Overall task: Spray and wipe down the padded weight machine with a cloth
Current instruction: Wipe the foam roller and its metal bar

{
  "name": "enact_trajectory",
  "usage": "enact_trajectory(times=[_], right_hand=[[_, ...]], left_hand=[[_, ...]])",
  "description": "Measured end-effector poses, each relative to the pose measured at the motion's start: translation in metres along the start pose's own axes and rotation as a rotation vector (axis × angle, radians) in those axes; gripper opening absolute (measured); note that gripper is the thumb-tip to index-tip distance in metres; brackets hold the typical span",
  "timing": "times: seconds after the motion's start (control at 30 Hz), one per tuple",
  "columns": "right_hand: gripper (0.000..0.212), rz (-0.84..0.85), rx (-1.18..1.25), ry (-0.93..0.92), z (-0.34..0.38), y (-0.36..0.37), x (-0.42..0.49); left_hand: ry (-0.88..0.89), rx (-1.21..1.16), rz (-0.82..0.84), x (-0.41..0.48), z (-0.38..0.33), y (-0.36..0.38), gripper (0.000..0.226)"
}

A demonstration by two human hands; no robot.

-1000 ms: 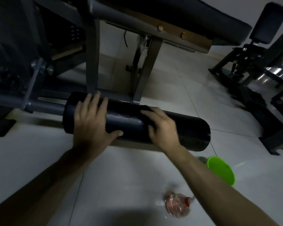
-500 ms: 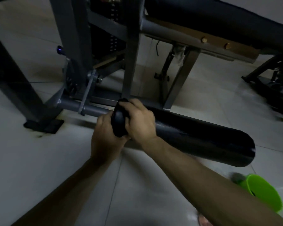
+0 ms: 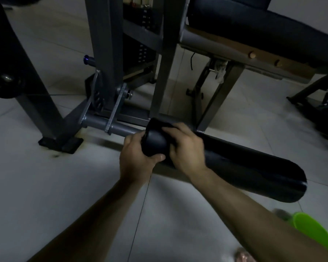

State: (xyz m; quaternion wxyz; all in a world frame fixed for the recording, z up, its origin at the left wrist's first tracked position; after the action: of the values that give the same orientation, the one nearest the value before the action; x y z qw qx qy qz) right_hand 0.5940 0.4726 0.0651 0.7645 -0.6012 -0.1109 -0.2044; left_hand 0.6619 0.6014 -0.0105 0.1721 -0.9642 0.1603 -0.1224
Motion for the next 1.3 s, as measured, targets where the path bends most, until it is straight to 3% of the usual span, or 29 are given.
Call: enact_trajectory(times=[0.13, 0.23, 0.3, 0.4, 0.47, 0.5, 0.57, 0.63, 0.67, 0.73, 0.8, 0.87, 0.97, 1.03, 1.1, 1.2, 1.3], right_hand=[[0.037, 0.063, 0.017, -0.205, 0.055, 0.028, 0.028], [0.043, 0.089, -0.008, -0.186, 0.021, 0.015, 0.013], [0.049, 0.053, -0.028, -0.098, -0.02, -0.006, -0.008], [0.058, 0.042, -0.067, 0.026, -0.078, -0.035, -0.046], [0.059, 0.009, -0.084, 0.126, -0.113, -0.057, -0.071], [0.058, -0.026, -0.088, 0.2, -0.13, -0.072, -0.084], [0.055, -0.101, -0.037, 0.327, -0.15, -0.096, -0.108], [0.051, -0.138, 0.063, 0.314, -0.149, -0.111, -0.127], [0.049, -0.12, 0.133, 0.254, -0.133, -0.11, -0.129], [0.051, 0.022, 0.252, 0.182, -0.107, -0.102, -0.139], [0.066, 0.185, 0.293, 0.224, -0.099, -0.091, -0.155], [0.076, 0.254, 0.352, 0.327, -0.115, -0.092, -0.187], [0.067, 0.149, 0.494, 0.562, -0.165, -0.113, -0.255], [0.069, 0.087, 0.435, 0.766, -0.203, -0.122, -0.313], [0.087, 0.167, 0.323, 0.932, -0.235, -0.106, -0.374], [0.128, 0.305, 0.395, 0.96, -0.251, -0.06, -0.427], [0.112, 0.207, 0.606, 1.059, -0.245, -0.03, -0.437]], left_hand=[[0.076, 0.052, -0.022, 0.008, -0.001, 0.001, 0.042], [0.056, 0.131, -0.014, 0.005, -0.003, 0.006, 0.064], [0.073, 0.241, -0.12, -0.007, -0.016, -0.003, 0.07], [0.224, 0.198, -0.202, -0.028, -0.043, -0.005, 0.03], [0.258, 0.051, -0.004, -0.037, -0.057, 0.023, 0.013], [0.164, -0.058, 0.136, -0.043, -0.055, 0.045, 0.02], [-0.286, -0.361, 0.464, -0.068, -0.037, 0.101, 0.042], [-0.808, -0.707, 0.814, -0.13, -0.037, 0.166, 0.073], [-0.96, -0.901, 0.907, -0.152, -0.046, 0.184, 0.083], [-1.041, -1.21, 0.931, -0.172, -0.071, 0.213, 0.081], [-1.032, -1.318, 0.803, -0.169, -0.079, 0.228, 0.062], [-1.051, -1.245, 0.734, -0.172, -0.074, 0.243, 0.052], [-1.108, -0.927, 0.724, -0.184, -0.05, 0.251, 0.04], [-1.112, -0.773, 0.77, -0.193, -0.045, 0.251, 0.033], [-1.089, -0.681, 0.816, -0.199, -0.041, 0.252, 0.029], [-1.06, -0.622, 0.84, -0.201, -0.038, 0.252, 0.03], [-1.035, -0.598, 0.815, -0.2, -0.036, 0.249, 0.03]])
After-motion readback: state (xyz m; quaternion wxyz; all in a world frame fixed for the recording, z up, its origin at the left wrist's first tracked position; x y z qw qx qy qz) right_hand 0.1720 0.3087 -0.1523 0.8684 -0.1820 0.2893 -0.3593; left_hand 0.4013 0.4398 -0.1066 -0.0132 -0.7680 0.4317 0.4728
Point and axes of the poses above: each hand's wrist, its own x-axis towards the middle knuckle, its own y-axis out of the palm, z = x × y, the point moved 10 cm from there along x, towards the middle knuckle, and after that the axes turned 5 degrees about z, right-handed, at the moved point
